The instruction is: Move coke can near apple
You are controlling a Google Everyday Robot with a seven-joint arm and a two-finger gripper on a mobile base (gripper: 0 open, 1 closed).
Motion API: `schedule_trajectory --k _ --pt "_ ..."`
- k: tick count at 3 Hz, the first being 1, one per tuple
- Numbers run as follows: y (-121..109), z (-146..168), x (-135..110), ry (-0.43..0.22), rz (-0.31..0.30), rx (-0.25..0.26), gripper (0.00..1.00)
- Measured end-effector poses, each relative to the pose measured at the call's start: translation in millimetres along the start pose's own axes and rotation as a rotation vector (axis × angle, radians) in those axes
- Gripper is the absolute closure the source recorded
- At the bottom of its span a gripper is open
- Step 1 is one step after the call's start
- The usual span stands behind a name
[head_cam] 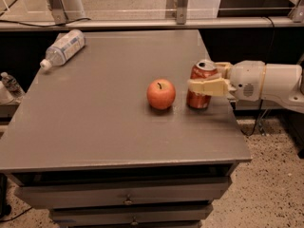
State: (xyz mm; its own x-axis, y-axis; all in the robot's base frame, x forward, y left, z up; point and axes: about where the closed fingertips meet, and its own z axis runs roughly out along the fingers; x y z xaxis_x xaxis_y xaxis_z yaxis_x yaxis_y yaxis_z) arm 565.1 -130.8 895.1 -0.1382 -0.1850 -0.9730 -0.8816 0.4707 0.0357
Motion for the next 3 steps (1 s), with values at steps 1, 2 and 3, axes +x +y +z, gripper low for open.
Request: schedule_trajectory --k 1,2,3 --pt "3.5 2.8 -1.3 0.000 -0.013 -0.018 0.59" --pt "7.3 5.9 -3.3 -0.006 -0.023 -0.034 0.36" --pt "11.2 9.1 -7.1 -0.017 -0.034 -0.050 0.12"
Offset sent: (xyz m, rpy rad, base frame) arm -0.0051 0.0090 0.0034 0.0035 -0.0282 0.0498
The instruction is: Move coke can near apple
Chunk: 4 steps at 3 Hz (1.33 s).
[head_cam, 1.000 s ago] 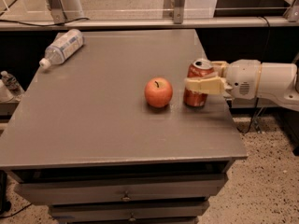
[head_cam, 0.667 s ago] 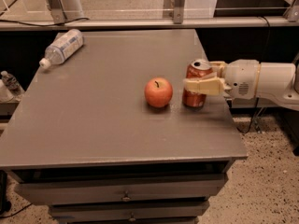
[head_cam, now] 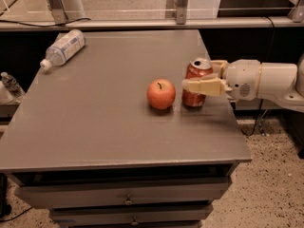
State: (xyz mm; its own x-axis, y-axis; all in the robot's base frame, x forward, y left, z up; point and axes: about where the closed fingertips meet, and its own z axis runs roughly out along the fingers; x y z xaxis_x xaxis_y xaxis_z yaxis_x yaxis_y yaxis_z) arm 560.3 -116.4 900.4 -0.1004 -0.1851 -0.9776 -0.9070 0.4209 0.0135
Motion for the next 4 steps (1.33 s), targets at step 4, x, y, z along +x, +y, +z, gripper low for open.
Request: schedule_trajectory --k 4 --pt "-12.5 -44.3 -11.2 0.012 -0.055 0.099 0.00"
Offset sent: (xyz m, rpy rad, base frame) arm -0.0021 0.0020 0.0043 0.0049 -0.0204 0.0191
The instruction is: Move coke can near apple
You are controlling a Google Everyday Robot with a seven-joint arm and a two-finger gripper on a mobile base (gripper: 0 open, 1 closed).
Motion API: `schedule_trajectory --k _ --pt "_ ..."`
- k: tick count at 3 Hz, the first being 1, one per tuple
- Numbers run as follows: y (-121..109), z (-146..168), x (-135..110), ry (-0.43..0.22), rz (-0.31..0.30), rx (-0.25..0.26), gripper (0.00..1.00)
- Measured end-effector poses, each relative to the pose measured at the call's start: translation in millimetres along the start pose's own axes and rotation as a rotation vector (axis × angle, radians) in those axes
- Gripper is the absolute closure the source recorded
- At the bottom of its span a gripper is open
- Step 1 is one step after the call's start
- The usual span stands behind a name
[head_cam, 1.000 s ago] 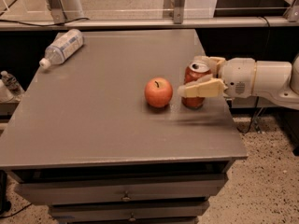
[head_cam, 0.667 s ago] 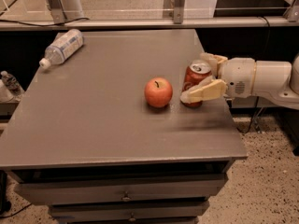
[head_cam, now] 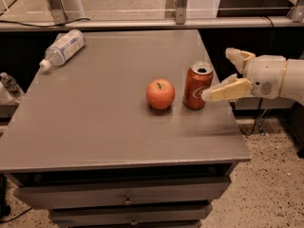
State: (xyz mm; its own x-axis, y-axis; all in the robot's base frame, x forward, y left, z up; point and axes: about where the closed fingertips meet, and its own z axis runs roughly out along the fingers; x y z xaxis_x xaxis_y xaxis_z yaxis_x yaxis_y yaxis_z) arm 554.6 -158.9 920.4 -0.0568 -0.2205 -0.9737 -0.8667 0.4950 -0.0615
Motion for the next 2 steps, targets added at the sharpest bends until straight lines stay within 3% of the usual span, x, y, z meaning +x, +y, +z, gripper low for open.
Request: schedule_trajectory --k 1,2 --pt "-20.5 -56.2 -17.2 0.020 -0.066 0.141 0.00" --pt "-22.0 -62.8 -18.4 0.021 -0.069 0.155 0.00"
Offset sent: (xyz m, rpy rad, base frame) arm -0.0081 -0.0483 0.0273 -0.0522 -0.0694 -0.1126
